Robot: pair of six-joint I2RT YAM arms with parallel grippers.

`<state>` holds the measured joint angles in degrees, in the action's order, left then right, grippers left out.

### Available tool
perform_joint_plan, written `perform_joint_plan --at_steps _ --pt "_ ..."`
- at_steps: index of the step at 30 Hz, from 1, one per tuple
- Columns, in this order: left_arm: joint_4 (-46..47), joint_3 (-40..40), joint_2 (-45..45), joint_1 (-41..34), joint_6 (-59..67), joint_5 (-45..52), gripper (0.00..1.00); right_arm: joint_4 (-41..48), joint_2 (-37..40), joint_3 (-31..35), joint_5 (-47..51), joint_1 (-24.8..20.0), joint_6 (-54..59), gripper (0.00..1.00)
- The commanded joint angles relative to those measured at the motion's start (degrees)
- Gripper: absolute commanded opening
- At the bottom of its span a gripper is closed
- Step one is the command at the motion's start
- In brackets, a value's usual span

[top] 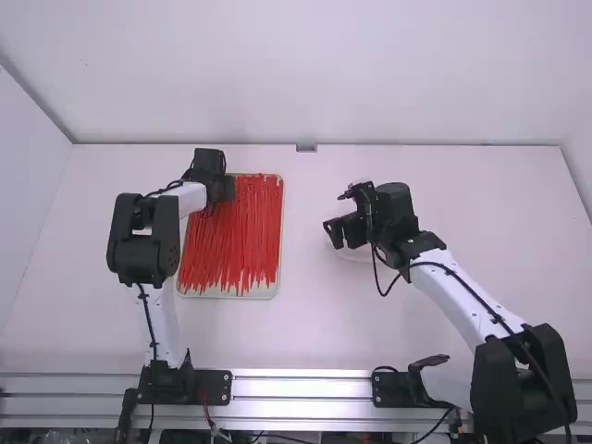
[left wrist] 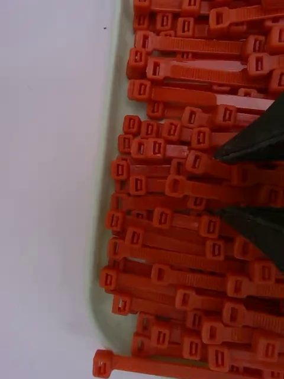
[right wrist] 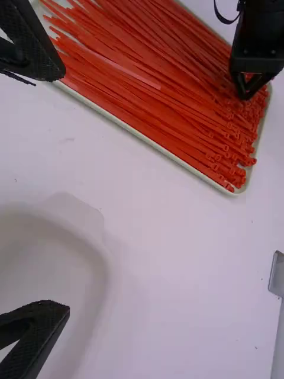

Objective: Fasten the cable tie

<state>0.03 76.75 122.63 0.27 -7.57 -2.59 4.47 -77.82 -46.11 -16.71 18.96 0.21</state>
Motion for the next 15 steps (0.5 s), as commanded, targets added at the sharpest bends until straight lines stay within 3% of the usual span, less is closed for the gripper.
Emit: perform_joint_plan --at_steps 1,8,10,15 --pt "0.37 -0.33 0.72 0.04 0.52 0.61 0.20 -0.13 -0.09 -1.95 0.00 0.33 0.07 0.99" --pt "0.33 -0.33 0.72 0.00 0.52 0.57 0.16 0.04 -0.09 -1.95 0.00 0.22 0.07 0.99" --pt "-0.13 -0.33 0.72 0.00 0.52 0.59 0.22 0.09 -0.09 -1.95 0.00 0.28 0.07 0.99" --pt "-1.03 -0.33 0.72 -0.02 0.48 0.66 0.23 0.11 -0.09 -1.95 0.00 0.26 0.07 0.99"
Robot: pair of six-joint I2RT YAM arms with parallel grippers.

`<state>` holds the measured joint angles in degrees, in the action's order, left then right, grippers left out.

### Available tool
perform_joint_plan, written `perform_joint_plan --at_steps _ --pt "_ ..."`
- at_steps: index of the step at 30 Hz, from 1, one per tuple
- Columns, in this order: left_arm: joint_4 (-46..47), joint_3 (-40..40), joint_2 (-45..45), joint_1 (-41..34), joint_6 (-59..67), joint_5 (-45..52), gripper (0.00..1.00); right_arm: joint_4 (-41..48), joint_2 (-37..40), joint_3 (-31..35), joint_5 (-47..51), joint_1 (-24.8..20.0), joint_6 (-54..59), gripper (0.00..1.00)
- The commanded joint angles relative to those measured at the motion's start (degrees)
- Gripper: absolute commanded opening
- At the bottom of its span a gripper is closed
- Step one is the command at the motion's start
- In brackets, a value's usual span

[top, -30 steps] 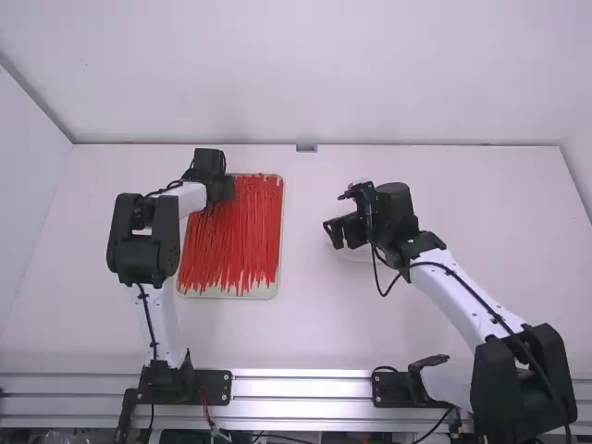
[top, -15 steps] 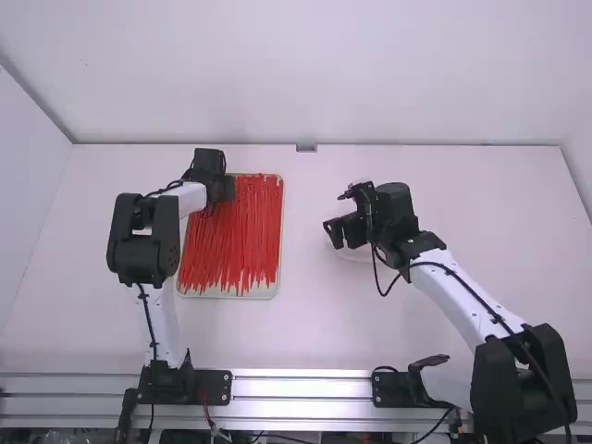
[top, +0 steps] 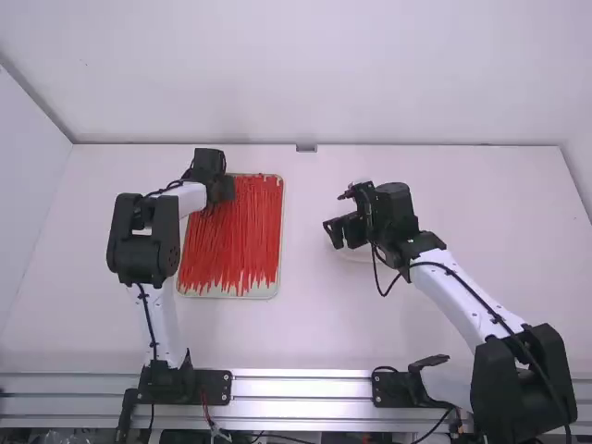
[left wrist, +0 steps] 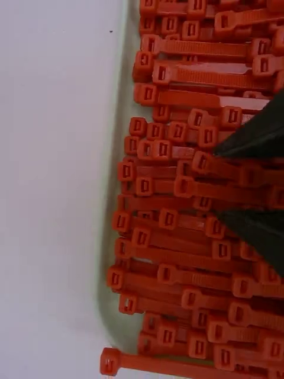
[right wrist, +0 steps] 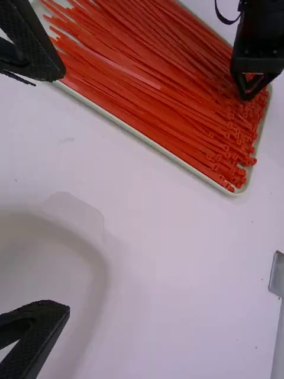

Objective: Fasten the cable tie

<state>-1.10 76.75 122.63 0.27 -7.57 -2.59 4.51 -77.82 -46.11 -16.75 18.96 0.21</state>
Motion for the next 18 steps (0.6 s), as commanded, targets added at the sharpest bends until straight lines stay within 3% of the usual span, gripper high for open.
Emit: perform_joint_plan --at_steps 1,18 --pt "0.00 -0.33 0.72 -0.39 0.50 0.63 0.21 0.04 -0.09 -1.92 0.02 0.28 0.04 0.99" --pt "0.66 -0.33 0.72 -1.03 0.50 0.61 0.19 0.24 -0.09 -1.92 0.04 0.28 0.07 0.99"
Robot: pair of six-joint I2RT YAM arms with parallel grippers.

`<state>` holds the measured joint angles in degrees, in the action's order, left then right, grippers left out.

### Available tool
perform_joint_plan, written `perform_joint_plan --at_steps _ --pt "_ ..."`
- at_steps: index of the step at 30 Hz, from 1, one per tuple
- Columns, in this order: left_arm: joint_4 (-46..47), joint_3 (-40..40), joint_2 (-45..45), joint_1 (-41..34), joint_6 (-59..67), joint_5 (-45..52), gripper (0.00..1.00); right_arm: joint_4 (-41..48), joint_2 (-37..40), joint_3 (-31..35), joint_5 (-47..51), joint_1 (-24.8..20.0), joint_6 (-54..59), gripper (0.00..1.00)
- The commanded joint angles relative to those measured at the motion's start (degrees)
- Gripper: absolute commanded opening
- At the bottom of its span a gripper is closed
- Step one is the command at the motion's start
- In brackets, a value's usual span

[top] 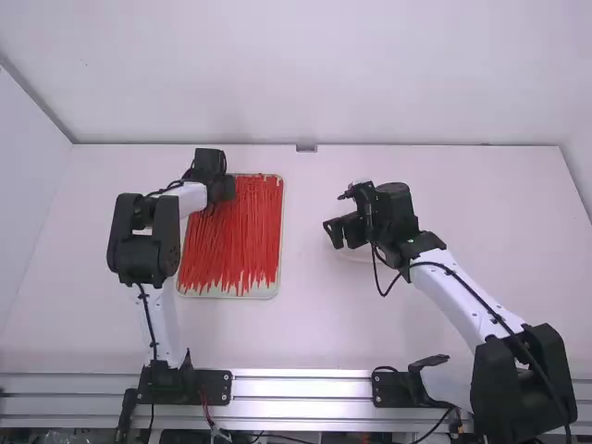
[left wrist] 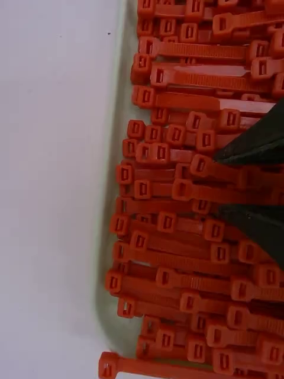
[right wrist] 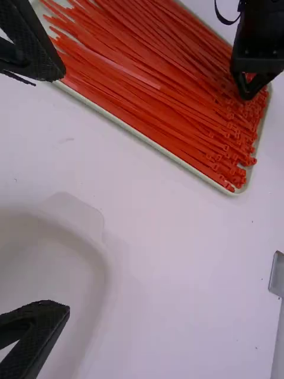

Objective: Fasten the cable tie

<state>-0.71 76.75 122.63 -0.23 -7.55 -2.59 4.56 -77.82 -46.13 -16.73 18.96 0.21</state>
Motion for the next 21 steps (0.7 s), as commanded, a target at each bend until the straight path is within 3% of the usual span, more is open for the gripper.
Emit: perform_joint_plan --at_steps 1,21 --pt "0.42 -0.33 0.72 -0.52 0.46 0.59 0.18 0.24 -0.09 -1.90 0.00 0.26 0.07 0.99" --pt "1.44 -0.33 0.72 -0.24 0.46 0.61 0.14 0.48 -0.09 -1.90 0.00 0.26 0.04 0.99"
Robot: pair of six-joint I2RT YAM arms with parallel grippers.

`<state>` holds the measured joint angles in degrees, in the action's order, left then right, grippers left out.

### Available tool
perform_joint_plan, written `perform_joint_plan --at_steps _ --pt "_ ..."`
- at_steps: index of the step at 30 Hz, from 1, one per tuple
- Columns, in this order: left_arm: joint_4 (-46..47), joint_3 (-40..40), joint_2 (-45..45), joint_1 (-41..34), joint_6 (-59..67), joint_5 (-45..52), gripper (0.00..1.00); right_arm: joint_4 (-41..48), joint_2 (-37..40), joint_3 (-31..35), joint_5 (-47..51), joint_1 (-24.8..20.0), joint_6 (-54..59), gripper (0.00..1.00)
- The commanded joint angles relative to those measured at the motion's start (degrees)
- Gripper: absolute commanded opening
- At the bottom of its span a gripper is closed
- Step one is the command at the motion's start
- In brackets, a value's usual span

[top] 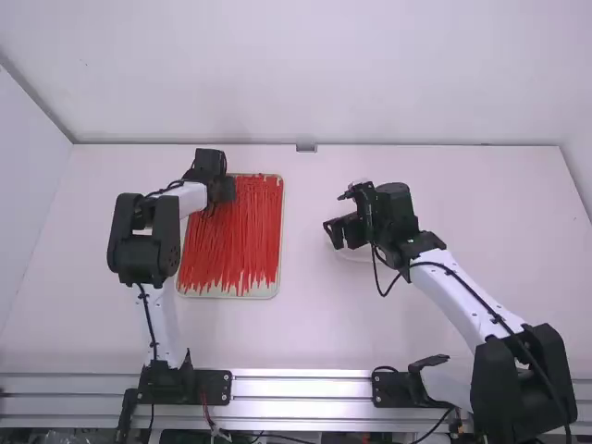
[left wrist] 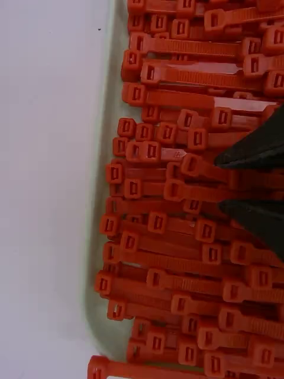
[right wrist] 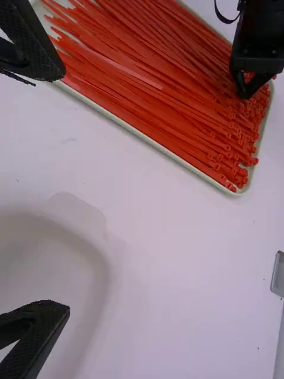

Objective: Fasten the cable tie

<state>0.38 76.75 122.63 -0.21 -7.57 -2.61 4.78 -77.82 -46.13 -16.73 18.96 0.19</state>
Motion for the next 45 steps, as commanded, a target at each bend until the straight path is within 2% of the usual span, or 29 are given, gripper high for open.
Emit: perform_joint_plan --at_steps 1,5,27,45 --pt "0.42 -0.33 0.72 -0.28 0.50 0.61 0.13 0.31 -0.09 -1.90 0.00 0.26 0.09 0.99" --pt "0.35 -0.33 0.72 -0.28 0.50 0.61 0.04 0.46 -0.09 -1.90 0.00 0.28 0.09 0.99" --pt "-2.40 0.59 -1.62 0.20 -3.93 0.02 0.02 0.50 -0.09 -1.90 -0.02 0.26 0.07 0.99" --pt "-1.44 0.57 -22.12 0.20 -3.10 -7.23 0.02 0.44 -0.09 -1.90 -0.04 0.28 0.07 0.99"
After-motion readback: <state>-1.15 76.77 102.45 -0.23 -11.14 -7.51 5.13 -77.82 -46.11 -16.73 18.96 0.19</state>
